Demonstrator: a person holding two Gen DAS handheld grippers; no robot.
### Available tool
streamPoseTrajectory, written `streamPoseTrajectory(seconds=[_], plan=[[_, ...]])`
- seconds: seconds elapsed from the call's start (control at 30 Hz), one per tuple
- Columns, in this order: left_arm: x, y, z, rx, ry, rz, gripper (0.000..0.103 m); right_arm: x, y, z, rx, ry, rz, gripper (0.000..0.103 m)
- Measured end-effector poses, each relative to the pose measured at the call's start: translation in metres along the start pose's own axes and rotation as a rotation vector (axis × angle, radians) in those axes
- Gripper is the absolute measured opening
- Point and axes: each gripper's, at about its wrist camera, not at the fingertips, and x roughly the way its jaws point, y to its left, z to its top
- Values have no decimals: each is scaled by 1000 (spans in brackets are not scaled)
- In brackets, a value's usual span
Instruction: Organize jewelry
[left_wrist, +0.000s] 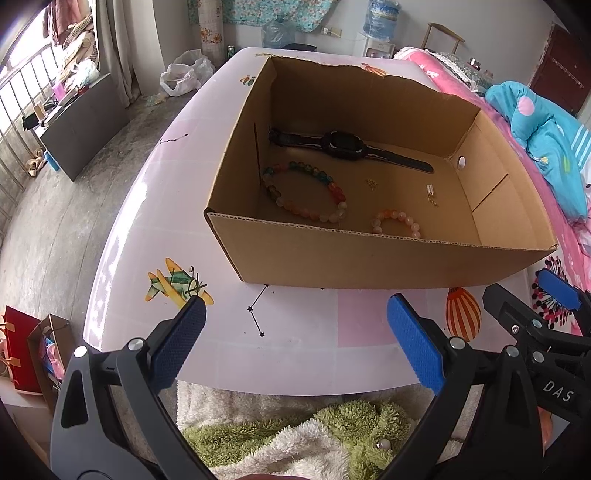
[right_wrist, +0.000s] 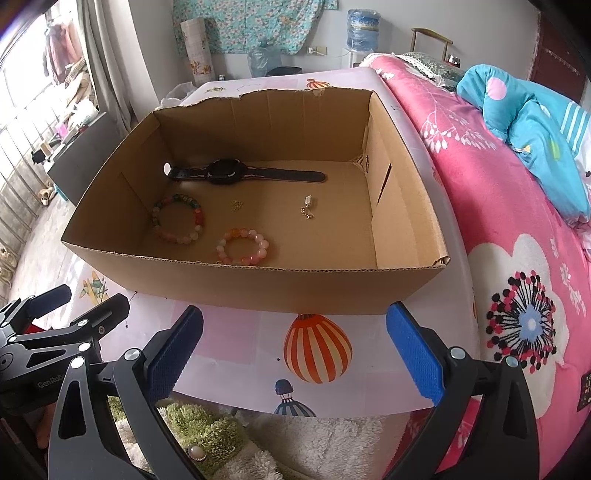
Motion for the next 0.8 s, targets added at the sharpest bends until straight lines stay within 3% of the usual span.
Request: streamPoseTrajectory(seconds=[0.8], plan=[[4, 0, 0, -8, 15, 4, 95, 2, -1, 0, 0, 5, 5, 97]])
